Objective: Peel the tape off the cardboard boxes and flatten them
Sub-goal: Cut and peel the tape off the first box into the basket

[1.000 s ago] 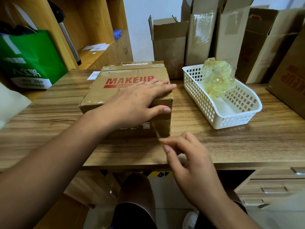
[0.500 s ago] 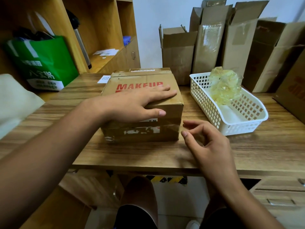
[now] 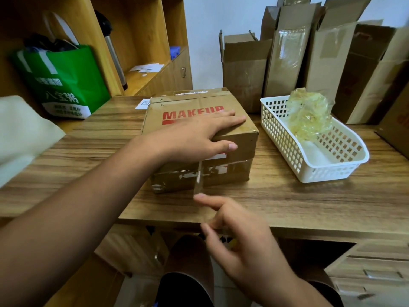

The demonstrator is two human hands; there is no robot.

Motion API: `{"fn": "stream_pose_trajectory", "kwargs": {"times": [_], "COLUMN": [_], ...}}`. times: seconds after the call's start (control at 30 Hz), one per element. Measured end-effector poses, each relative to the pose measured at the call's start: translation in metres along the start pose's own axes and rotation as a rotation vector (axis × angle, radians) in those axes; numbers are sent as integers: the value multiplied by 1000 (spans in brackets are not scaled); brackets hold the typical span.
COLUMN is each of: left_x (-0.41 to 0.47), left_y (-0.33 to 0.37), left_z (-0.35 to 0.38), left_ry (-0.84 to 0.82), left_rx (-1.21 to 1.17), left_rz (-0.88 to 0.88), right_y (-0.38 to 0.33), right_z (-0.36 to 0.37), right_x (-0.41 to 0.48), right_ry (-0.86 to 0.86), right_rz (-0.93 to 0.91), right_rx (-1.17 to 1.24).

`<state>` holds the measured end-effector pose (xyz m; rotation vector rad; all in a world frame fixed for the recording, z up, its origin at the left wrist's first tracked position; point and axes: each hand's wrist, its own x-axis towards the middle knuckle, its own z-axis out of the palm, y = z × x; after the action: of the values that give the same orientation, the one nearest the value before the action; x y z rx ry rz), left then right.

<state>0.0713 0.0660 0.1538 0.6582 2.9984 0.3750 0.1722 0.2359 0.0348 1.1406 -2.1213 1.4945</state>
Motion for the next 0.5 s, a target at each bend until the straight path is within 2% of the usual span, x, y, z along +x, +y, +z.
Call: {"fn": "stream_pose_trajectory", "kwargs": {"times": [0.07, 0.2, 0.37, 0.5], "left_x": [1, 2, -2, -8], "left_y": [1, 0, -9, -18], "left_z": [0, 0, -22, -29], "left_ry": [26, 100, -156, -224], "left_rx": [-13, -24, 15, -46], "left_rz": [-27, -43, -1, 13], "right_y": [-3, 2, 12, 18], "right_z": [1, -17, -29, -30], "right_x": [0, 9, 17, 27], "right_ry": [7, 210, 185, 159], "right_rz": [48, 196, 303, 275], "right_rx": [30, 44, -34, -189]}}
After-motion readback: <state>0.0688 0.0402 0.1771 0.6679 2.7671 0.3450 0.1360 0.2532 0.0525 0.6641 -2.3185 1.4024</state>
